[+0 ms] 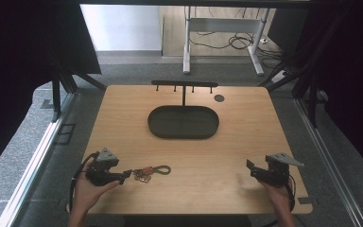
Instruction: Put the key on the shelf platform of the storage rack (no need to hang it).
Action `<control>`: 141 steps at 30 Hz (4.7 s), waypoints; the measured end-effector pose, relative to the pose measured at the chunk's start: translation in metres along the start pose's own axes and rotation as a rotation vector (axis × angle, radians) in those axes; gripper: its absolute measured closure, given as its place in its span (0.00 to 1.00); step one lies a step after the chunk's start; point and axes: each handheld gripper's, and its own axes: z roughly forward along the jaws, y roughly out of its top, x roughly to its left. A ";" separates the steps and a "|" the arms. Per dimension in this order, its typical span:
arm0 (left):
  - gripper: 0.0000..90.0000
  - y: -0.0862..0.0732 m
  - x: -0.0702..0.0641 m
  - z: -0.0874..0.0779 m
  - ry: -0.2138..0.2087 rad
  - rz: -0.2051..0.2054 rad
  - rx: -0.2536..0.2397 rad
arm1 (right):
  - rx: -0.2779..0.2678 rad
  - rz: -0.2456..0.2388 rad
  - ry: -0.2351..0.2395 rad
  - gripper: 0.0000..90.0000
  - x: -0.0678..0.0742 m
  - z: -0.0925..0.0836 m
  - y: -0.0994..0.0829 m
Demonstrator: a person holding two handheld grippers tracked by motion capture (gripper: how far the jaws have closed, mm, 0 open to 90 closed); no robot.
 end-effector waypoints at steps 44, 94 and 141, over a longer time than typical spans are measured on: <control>0.37 0.065 -0.029 -0.005 -0.072 0.226 0.124 | 0.029 -0.021 0.049 0.34 -0.010 -0.002 -0.021; 0.48 0.102 -0.039 0.036 -0.119 0.330 0.287 | 0.069 -0.041 0.056 0.35 -0.006 0.004 -0.025; 0.50 0.083 -0.034 0.072 -0.151 0.350 0.392 | 0.149 -0.119 0.035 0.34 0.008 0.014 -0.024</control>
